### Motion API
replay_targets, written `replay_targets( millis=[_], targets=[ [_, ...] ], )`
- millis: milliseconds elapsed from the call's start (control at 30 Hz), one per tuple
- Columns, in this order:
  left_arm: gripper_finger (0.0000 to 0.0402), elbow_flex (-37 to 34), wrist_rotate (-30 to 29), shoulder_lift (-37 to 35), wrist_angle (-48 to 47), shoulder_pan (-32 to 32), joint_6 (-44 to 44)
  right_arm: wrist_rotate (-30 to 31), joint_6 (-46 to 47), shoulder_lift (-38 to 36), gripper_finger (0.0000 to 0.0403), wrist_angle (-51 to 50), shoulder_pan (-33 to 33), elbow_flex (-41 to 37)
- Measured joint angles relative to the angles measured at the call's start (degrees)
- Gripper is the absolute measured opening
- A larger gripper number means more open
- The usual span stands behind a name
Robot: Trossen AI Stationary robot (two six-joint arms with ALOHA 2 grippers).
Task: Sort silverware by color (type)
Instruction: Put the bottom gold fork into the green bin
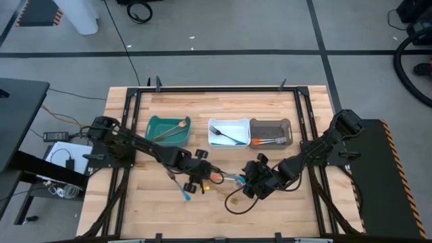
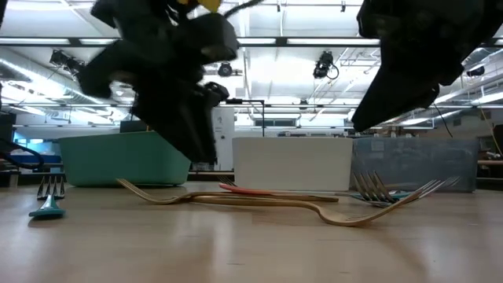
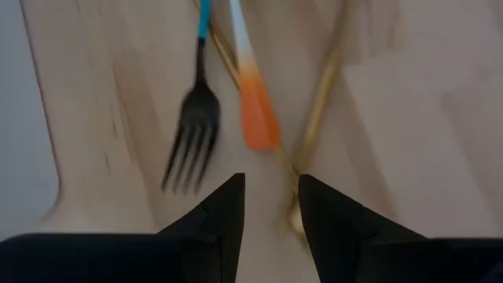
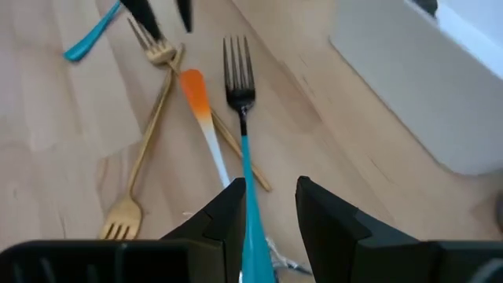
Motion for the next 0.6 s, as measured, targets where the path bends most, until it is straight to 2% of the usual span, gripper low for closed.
replay_targets(
  millis=[300, 433, 600],
  targets=[
    [0.0130, 0.0, 0.5, -5.1, -8.3, -3.8, -7.2, -0.1, -4.5, 0.0, 0.0119, 1.6, -1.0, 0.0],
    [0.0130, 0.1, 0.5, -4.2, -5.9, -4.0, -15.6, -0.2, -7.0, 0.0, 0.0119, 2.8, -1.8, -0.1],
    [0.0130, 0.0, -2.6, -1.1, -1.9, -4.0, -19.9, -0.4, -10.0, 0.0, 0.0119, 3.9, -2.7, 0.0]
  ],
)
